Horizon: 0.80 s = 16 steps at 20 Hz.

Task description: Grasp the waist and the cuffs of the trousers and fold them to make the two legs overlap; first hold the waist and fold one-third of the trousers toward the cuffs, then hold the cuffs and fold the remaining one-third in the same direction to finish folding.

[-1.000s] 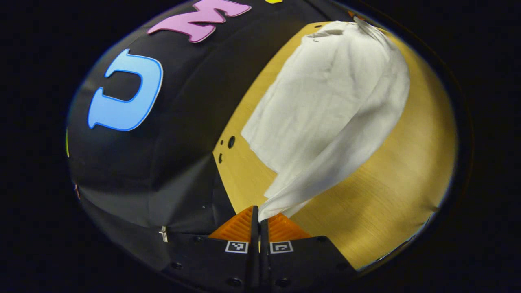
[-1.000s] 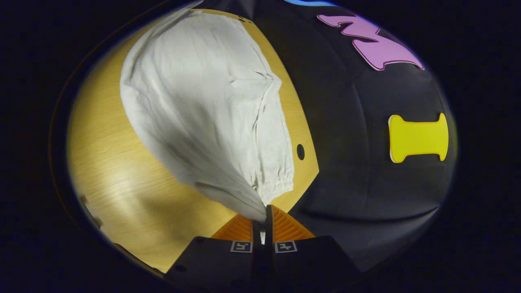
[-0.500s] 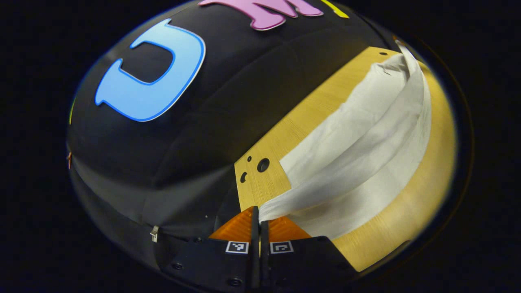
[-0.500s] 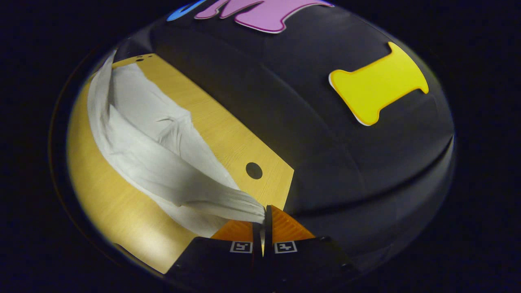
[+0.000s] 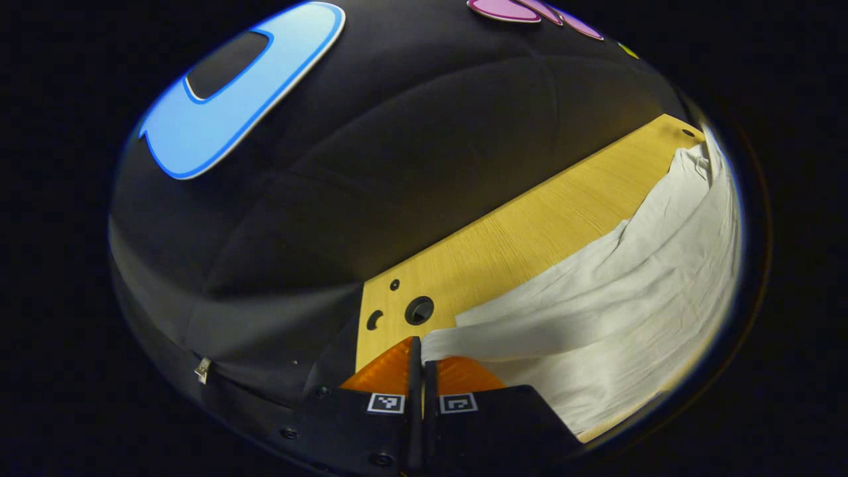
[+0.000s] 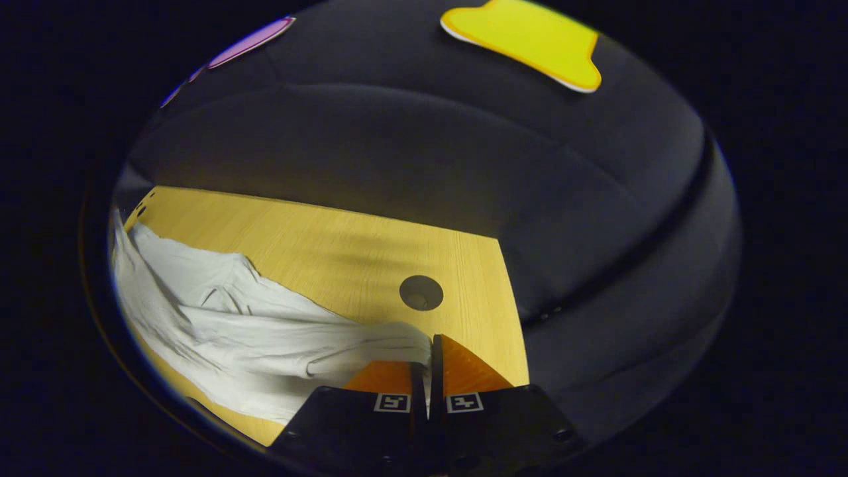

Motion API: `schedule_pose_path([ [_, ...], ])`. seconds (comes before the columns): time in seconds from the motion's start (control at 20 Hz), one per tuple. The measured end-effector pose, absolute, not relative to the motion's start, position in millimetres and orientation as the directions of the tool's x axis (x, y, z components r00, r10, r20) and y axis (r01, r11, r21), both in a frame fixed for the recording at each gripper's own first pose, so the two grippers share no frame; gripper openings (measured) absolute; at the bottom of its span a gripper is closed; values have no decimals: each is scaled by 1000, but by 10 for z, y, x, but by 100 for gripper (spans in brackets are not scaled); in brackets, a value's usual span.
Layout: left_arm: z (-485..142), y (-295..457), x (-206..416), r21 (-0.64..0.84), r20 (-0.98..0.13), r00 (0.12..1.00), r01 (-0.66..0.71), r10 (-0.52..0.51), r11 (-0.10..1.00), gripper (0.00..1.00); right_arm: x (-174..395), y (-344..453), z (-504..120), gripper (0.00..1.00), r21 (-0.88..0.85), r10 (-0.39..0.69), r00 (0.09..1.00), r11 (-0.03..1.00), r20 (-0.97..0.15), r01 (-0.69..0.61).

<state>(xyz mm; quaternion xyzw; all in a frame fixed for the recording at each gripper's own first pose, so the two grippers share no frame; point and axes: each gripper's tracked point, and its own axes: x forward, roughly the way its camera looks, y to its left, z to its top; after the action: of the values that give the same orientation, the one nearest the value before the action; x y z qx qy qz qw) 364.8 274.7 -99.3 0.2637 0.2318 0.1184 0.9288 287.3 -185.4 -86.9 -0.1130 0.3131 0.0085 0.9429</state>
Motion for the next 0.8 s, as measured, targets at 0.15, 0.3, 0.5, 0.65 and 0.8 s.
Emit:
schedule_pose_path([
  [0.15, -1109, 2745, 3612, 490, -367, 853, -161, 371, 857, 5, 2882, -1832, -954, 7, -166, -59, 788, 984, -613, -56],
  [0.3, -1119, 2635, 3514, 390, -371, 863, -190, 342, 901, 16, 2874, -1847, -1032, 33, -136, -67, 779, 990, -623, -23],
  [0.5, -1031, 2310, 3337, 207, -367, 893, -195, 261, 959, 87, 2618, -1924, -1012, 100, -54, -58, 764, 998, -643, 30],
  [0.65, -791, 2163, 3111, 110, -322, 918, -207, 232, 972, 97, 2401, -2088, -909, 98, -4, -80, 778, 995, -623, 99],
  [0.8, -503, 1974, 2886, 50, -274, 941, -193, 199, 980, 97, 2268, -2284, -845, 98, 82, -127, 795, 973, -594, 216],
])
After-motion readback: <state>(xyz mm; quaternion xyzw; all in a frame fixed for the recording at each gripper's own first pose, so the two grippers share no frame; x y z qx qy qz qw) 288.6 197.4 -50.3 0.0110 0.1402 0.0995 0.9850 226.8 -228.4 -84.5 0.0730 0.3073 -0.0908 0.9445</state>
